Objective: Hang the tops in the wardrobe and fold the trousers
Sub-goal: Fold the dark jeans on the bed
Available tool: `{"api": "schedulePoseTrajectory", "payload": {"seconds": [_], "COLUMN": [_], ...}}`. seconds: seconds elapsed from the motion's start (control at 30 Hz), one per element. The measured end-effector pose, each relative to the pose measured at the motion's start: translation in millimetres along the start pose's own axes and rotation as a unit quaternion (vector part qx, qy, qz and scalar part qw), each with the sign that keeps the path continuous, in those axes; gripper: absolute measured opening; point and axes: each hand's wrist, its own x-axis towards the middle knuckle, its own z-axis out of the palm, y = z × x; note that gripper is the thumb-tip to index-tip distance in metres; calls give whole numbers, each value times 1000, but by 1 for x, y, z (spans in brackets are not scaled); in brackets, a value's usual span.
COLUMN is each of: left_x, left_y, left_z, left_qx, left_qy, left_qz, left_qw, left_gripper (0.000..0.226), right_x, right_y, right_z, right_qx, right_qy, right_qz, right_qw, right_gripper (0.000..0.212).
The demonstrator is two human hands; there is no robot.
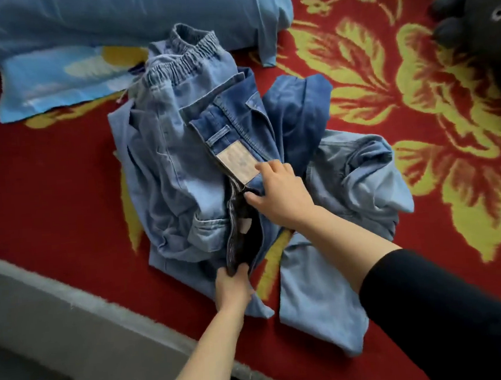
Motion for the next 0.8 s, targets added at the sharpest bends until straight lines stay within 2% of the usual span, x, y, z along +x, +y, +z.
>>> {"api": "schedulePoseTrajectory", "payload": {"seconds": [0.1, 0.17, 0.27, 0.37, 0.43, 0.5, 0.6, 0.73, 0.8], "left_x": [2, 2, 2, -8, -18, -31, -56, -104, -131], "left_y": [2, 3, 7, 13, 17, 23, 41, 80, 103], "left_z": [2, -2, -12, -22, -31, -42, -58, -79, -89], "left_qx": [-115, -135, -111, -64, -44, -69, -122, -162, -197], "left_qy": [-41, -63, -89, -128, -137, -143, -138, -90, -67], "left_qz": [-56, -72, -76, -66, -57, -59, -44, 45, 94], "left_qw": [991, 986, 987, 988, 988, 986, 982, 982, 974], "left_gripper": [5, 9, 13, 12, 9, 7, 16, 11, 16], "right_x": [30, 43, 48, 42, 35, 25, 6, -30, -52], "right_y": [-12, -14, -9, 5, 15, 19, 16, 11, 9], "right_z": [12, 21, 23, 9, -8, -30, -66, -119, -148], "right_qx": [-28, -43, -59, -5, 75, 199, 308, 370, 386], "right_qy": [-33, -68, -58, -21, -4, 20, 51, 127, 174], "right_qz": [23, 52, 64, 81, 152, 229, 271, 299, 303], "right_qw": [999, 995, 995, 996, 985, 953, 911, 870, 854], "right_gripper": [89, 101, 90, 53, 30, 20, 25, 46, 47]}}
